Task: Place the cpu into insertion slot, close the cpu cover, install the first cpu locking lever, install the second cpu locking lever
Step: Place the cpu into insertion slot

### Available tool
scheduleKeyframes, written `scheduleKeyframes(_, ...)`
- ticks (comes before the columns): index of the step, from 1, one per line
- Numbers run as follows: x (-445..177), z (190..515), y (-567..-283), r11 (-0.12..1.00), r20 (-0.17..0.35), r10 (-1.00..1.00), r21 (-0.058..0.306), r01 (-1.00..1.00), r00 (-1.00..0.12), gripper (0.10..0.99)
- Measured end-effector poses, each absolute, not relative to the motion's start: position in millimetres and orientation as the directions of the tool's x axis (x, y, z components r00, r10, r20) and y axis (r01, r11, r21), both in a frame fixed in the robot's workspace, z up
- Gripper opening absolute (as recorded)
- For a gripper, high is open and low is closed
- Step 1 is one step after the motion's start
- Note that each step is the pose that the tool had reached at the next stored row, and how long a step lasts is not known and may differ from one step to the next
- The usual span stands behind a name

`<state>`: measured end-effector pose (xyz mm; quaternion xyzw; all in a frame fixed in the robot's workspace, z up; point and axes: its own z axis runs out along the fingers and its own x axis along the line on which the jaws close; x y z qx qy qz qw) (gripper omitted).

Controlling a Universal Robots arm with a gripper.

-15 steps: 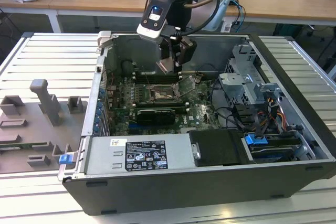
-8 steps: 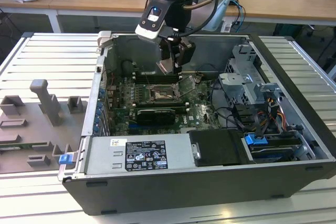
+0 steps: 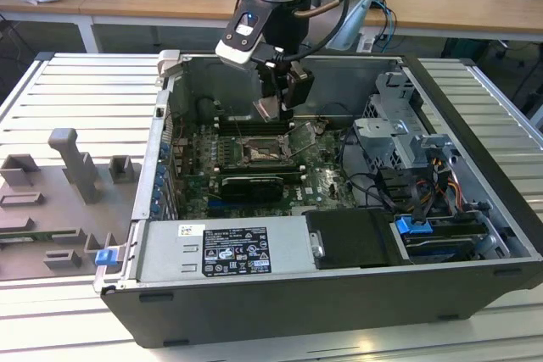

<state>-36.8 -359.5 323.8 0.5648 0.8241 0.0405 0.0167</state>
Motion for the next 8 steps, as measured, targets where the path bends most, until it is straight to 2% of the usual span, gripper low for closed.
scheduleKeyframes(8,-36.8,322.2,-359.5,0.272,0.018,0.961,0.085,0.958,-0.274,0.541)
